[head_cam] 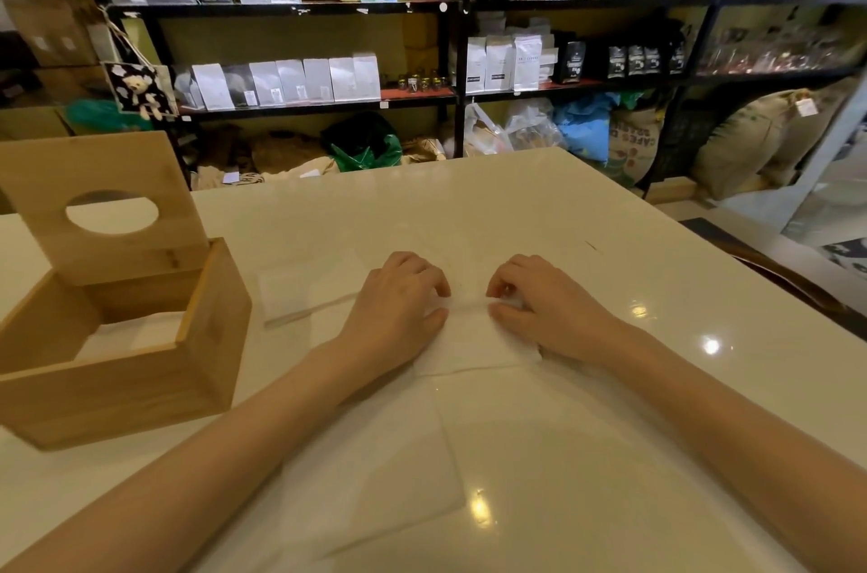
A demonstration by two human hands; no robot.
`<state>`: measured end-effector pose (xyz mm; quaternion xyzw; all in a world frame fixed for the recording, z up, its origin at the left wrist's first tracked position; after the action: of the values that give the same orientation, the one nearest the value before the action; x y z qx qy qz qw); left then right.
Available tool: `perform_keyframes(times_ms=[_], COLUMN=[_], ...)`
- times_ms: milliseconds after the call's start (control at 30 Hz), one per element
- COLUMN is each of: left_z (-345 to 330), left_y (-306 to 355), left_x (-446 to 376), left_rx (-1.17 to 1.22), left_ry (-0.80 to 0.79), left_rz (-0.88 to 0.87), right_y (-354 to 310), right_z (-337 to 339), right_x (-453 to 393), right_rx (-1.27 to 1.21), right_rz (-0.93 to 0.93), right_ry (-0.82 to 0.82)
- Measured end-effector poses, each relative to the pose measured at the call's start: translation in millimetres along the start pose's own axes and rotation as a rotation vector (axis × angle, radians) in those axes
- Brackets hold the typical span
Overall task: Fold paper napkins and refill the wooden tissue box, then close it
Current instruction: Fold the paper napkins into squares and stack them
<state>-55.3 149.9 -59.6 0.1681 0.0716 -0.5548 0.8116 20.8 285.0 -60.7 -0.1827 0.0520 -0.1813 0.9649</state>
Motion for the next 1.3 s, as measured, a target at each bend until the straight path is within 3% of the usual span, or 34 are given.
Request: perform_keyframes(times_ms=[200,500,600,767,967,1167,1300], left_z=[18,68,90,119,97,66,54], left_y=[12,13,16,21,10,0,-5], left_x=[8,30,47,81,116,138,141], left_rx=[0.150,0.311,0.356,0.309,0.686,0.757,0.618], left_ry=[0.146,0.345,0.378,0.377,0.258,0.148,0.158], left_rz=[0.035,0.069,0.096,0.097,0.425,0.523,0.501], right_y=[1,-34,-51,-72,-76,-75,-77], right_z=[11,55,65,58,14,-11,-18], right_x=[0,20,32,42,52,56,57], right_rx=[-0.328,-0.353,-0.532,-0.781,-0.701,-0.605,-0.546], right_rz=[-0.121,0.042,0.077,0.038,-0.078,-0.111,-0.058], right_ry=[-0.079,0.110,0.052,-0.177,-0.485,-0.517,-0.450])
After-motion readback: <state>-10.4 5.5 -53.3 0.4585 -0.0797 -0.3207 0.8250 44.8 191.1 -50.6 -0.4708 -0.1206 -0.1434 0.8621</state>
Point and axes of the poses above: each hand's wrist, its own x-axis away from the middle knuckle, its own z-axis out of the back of the hand, y = z × x, the point moved 4 cm from there along -x, towards the middle knuckle, and after that the axes turned 15 degrees about -z, right-handed, at the moved point
